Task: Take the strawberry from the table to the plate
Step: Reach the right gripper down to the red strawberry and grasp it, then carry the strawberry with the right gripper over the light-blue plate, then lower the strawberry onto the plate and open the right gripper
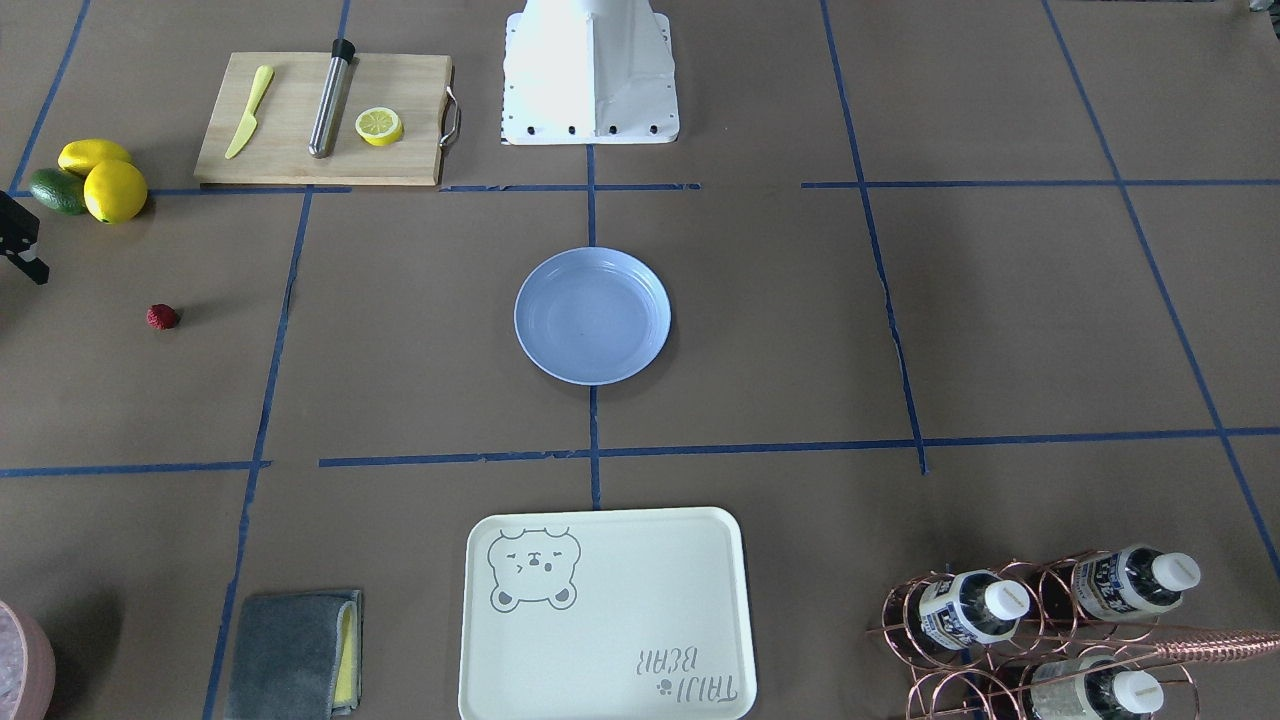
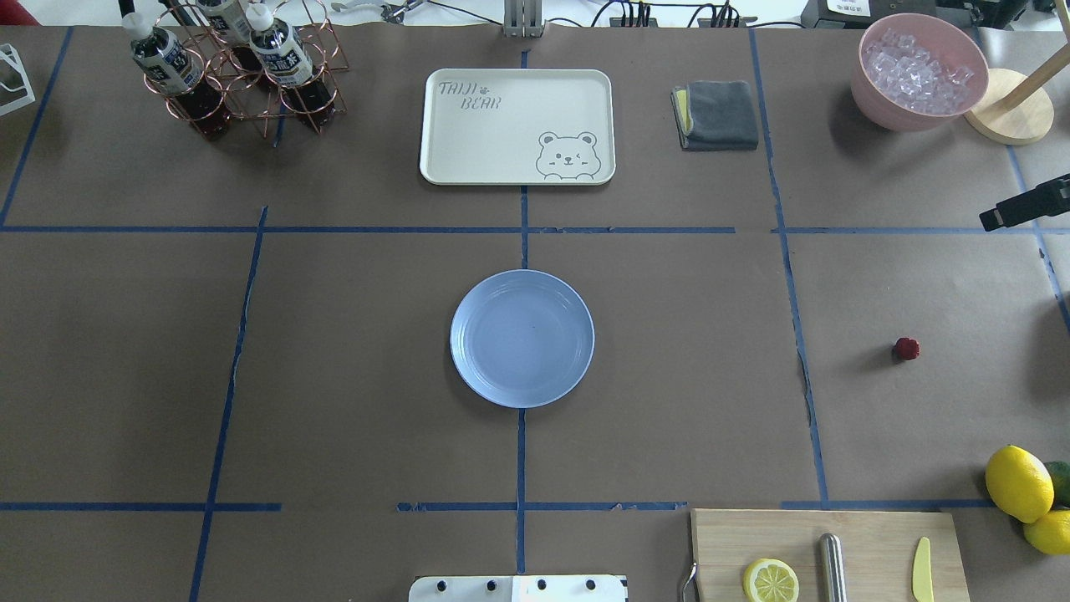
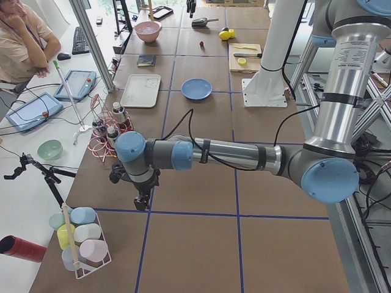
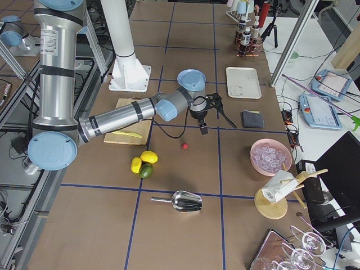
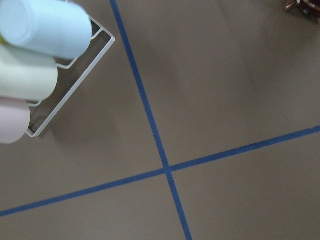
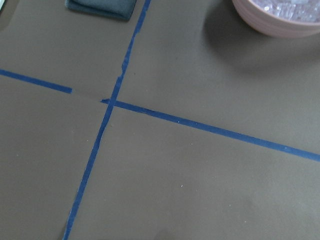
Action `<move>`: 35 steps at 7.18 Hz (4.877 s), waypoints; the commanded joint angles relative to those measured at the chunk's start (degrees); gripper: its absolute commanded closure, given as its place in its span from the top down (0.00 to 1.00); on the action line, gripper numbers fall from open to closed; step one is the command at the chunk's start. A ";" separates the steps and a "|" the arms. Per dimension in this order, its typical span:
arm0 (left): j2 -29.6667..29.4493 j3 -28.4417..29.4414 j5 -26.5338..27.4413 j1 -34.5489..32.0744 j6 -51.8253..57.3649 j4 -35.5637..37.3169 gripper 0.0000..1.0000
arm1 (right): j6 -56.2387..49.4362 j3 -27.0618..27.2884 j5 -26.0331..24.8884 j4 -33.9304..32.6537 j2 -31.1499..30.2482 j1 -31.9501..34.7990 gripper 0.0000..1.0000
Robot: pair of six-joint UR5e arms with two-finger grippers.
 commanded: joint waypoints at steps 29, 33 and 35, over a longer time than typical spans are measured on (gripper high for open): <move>1.39 -4.53 0.07 -0.22 0.06 0.50 1.00 | 47.56 -29.97 -40.95 -20.27 53.83 -45.43 0.00; 1.48 -4.44 -0.02 -0.22 0.06 0.50 1.00 | 46.33 -26.12 -39.04 -20.18 53.84 -42.98 1.00; 1.48 -4.09 0.07 -0.22 0.15 0.41 1.00 | 39.76 -19.55 -29.15 -20.62 50.35 -35.54 1.00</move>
